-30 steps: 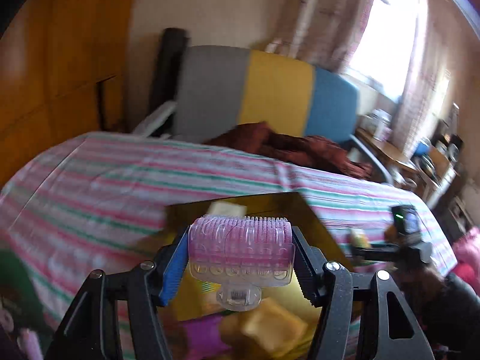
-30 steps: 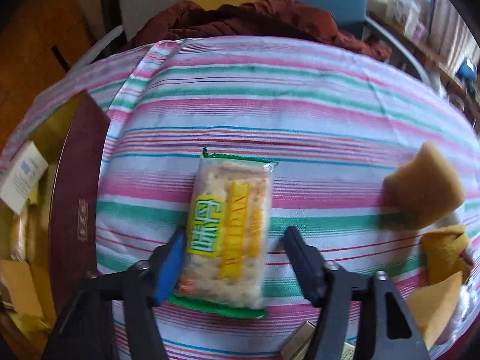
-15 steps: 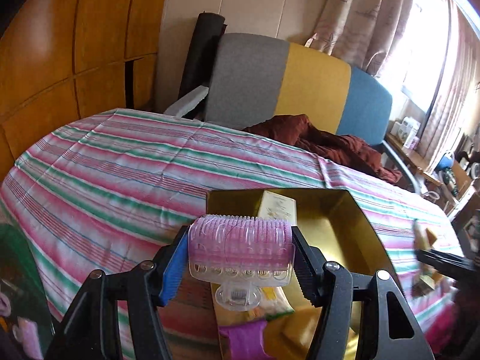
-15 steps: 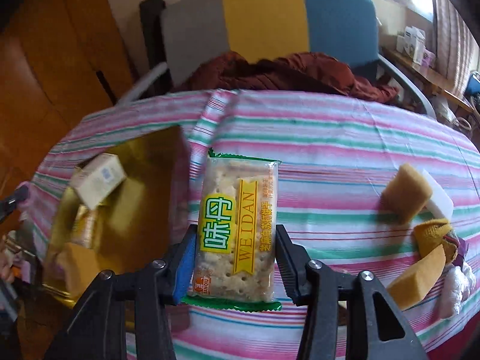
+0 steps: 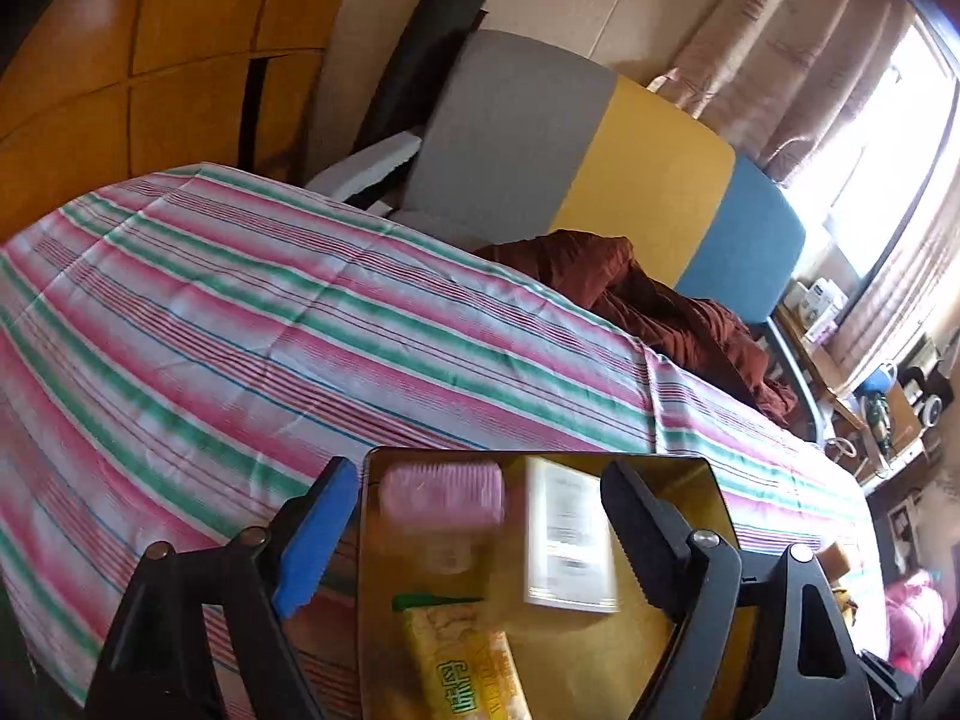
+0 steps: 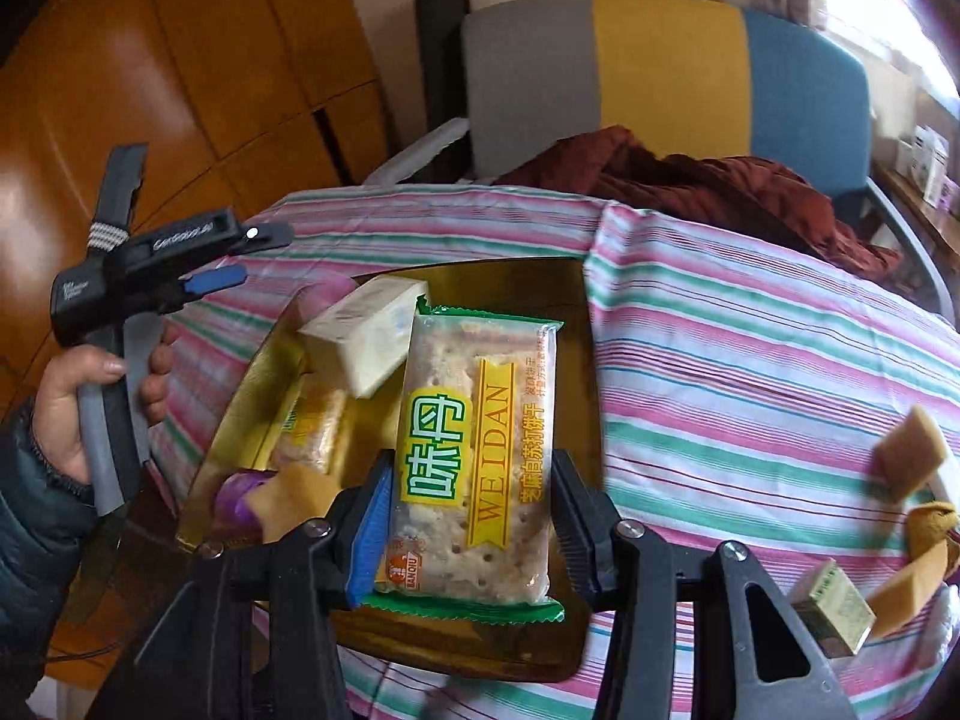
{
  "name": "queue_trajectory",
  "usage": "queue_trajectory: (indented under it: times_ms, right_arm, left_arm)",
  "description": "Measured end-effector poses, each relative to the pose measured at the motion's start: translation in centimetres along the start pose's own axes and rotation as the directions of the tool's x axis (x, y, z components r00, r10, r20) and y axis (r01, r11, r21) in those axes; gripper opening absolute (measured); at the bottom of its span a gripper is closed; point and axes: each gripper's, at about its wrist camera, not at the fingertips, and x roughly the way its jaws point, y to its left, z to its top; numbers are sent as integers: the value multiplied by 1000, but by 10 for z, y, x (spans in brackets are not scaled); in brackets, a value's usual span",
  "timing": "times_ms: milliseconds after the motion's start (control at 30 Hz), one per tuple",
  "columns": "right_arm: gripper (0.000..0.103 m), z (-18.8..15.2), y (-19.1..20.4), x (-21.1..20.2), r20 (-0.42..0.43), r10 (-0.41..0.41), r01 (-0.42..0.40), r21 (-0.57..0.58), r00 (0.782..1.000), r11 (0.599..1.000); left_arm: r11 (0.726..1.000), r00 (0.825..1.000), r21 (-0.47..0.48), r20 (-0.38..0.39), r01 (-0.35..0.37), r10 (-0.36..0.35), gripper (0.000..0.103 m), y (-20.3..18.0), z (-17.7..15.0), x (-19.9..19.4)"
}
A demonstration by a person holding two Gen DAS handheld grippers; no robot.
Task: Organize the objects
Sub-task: 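Lower the roller and cracker packet into the gold tray with both tools, then move both tools back over the pile of sponges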
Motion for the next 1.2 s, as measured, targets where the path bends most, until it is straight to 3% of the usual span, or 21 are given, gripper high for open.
queue_trajectory:
  times_ms: [367, 533, 700, 967, 1200]
  right_arm:
    - [50, -5, 17, 33, -44, 34, -35, -3, 998, 999]
    - [53, -10, 17, 28, -36, 32, -31, 2, 999, 1000]
    - [55, -16, 12, 21, -29, 34, -34, 28, 999, 999]
    - [80, -30, 11, 12, -2, -16, 16, 31, 1000, 999]
    - [83, -35, 11, 5, 29, -73, 73, 23, 997, 997]
  left_arm:
    - [997, 997, 64, 70, -38, 34, 92, -1, -48, -50]
    - [992, 997, 115, 68, -44, 36, 92, -12, -76, -62]
    - [981, 991, 177, 121, -80, 59, 97, -31, -95, -74]
    - [968, 981, 206, 158, -143, 112, 99, -51, -113, -81]
    - [954, 973, 230, 167, -193, 157, 101, -59, -129, -83]
